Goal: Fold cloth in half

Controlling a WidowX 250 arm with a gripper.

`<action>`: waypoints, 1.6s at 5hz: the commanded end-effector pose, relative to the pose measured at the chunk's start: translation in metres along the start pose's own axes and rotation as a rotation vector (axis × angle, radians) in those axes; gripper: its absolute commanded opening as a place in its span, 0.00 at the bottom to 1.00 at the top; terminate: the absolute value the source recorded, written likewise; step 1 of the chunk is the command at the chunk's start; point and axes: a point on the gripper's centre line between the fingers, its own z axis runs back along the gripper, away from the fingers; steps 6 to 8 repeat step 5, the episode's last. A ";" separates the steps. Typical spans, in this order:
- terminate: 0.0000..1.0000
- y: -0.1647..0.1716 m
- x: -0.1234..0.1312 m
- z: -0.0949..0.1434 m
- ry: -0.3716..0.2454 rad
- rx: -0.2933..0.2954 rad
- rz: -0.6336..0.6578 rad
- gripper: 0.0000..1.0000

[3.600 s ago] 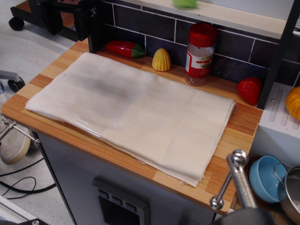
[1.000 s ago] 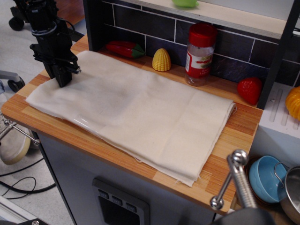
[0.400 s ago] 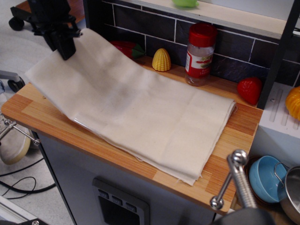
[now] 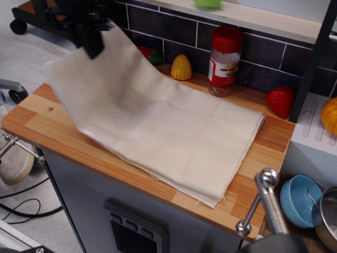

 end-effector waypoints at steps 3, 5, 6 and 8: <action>0.00 -0.101 0.003 0.014 0.036 -0.017 0.025 0.00; 1.00 -0.151 -0.004 -0.002 0.039 -0.020 -0.011 0.00; 1.00 -0.151 -0.004 -0.002 0.039 -0.020 -0.011 0.00; 1.00 -0.151 -0.004 -0.002 0.039 -0.020 -0.011 0.00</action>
